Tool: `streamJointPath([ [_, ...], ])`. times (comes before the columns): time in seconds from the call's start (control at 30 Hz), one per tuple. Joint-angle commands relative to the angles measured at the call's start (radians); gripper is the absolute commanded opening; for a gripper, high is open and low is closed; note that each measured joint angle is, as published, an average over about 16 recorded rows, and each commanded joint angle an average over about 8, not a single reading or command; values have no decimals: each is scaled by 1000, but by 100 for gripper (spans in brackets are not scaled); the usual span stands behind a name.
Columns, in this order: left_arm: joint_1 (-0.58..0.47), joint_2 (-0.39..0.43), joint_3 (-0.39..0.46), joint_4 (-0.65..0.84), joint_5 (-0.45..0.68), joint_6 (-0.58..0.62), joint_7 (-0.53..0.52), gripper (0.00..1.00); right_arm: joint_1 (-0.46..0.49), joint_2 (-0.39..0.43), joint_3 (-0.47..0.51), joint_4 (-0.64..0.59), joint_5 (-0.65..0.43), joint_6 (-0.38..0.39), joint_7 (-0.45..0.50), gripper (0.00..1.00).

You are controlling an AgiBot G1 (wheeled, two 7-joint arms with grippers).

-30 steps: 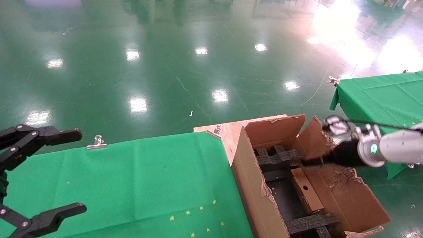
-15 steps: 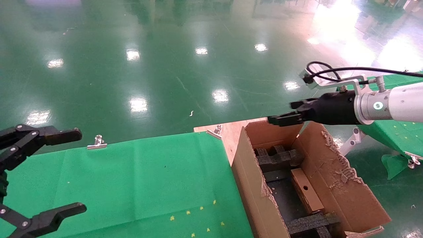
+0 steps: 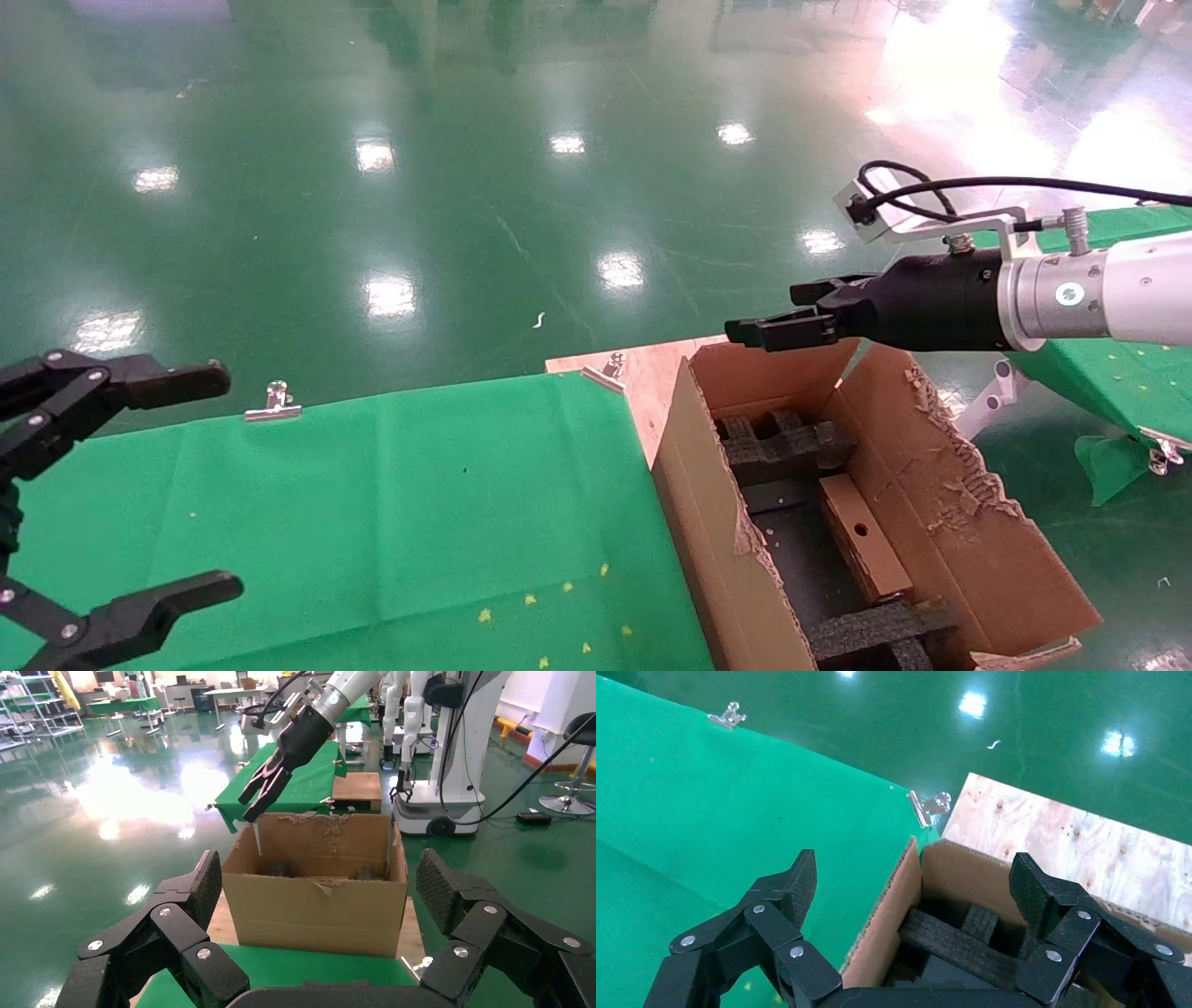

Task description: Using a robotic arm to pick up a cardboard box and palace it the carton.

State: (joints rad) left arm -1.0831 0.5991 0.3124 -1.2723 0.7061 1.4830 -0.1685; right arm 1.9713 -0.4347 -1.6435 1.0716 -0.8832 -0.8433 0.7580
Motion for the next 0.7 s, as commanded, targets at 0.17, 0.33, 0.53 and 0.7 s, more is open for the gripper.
streamJointPath([
  [0.17, 0, 0, 0, 0, 0, 0, 0, 100, -51, -11, 73, 8, 5, -34, -30, 100],
  [0.33, 0, 0, 0, 0, 0, 0, 0, 100, -128, -27, 191, 27, 18, -90, -79, 100],
  [0.53, 0, 0, 1, 0, 0, 0, 0, 100, -220, -45, 332, 49, 34, -158, -138, 100],
  [0.7, 0, 0, 1, 0, 0, 0, 0, 100, -297, -59, 449, 68, 48, -214, -187, 100],
])
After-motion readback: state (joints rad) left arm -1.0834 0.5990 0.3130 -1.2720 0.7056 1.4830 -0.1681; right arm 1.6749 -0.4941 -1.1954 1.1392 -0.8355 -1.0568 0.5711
